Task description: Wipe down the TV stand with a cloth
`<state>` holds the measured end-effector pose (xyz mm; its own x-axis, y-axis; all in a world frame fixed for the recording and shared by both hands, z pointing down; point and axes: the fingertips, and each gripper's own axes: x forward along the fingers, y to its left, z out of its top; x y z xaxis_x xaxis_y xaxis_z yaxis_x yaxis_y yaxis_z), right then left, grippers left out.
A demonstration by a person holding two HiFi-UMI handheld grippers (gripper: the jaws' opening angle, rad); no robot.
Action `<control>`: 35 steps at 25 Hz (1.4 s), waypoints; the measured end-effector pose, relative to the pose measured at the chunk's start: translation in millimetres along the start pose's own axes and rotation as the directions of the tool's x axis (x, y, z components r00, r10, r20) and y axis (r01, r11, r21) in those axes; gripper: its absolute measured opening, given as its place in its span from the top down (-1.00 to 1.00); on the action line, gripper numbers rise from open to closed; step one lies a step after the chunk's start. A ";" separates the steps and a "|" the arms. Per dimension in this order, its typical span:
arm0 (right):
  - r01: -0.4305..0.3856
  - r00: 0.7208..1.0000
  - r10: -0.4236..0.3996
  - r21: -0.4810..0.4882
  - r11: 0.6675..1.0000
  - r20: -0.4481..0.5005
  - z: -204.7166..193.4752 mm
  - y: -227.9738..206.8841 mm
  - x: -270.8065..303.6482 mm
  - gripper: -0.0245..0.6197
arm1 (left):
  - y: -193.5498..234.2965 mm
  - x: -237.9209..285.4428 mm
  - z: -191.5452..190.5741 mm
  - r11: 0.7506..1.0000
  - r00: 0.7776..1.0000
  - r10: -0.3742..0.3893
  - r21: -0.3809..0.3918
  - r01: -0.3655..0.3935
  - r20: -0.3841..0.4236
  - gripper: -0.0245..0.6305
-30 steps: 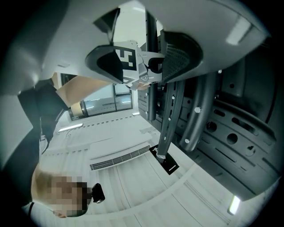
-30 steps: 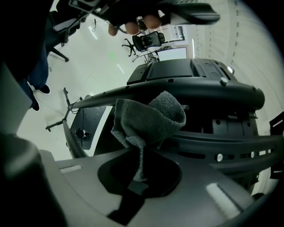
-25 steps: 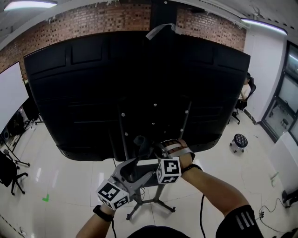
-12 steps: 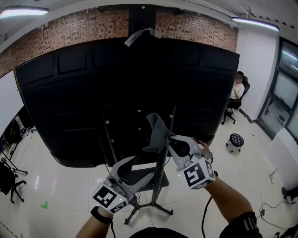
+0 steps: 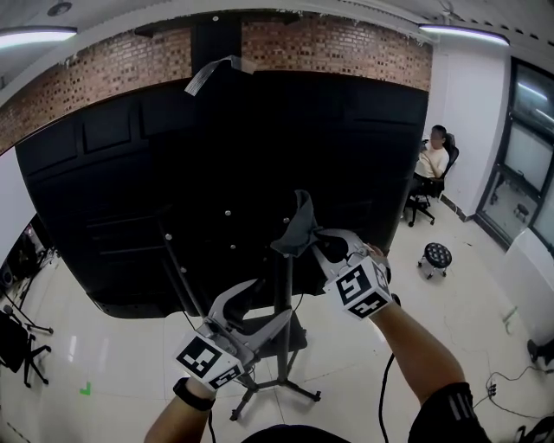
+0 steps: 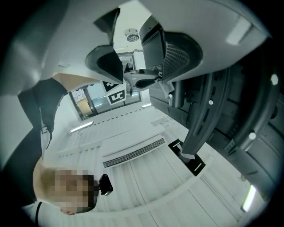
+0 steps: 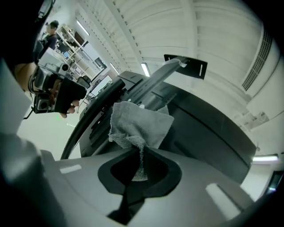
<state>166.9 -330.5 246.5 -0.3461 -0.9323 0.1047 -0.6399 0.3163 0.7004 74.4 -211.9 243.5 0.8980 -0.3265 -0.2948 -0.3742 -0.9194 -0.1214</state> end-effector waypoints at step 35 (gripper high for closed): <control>0.113 0.988 -0.087 0.219 0.969 -0.125 -138.7 -118.0 -31.8 0.85 | -34.2 83.1 -44.0 1.000 0.998 0.019 -0.023 -0.020 -0.054 0.01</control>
<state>348.5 -362.5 258.5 -0.2007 -0.9708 0.1312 -0.8095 0.2398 0.5360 171.9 -217.2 264.8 0.9022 -0.3551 -0.2450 -0.3865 -0.9175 -0.0936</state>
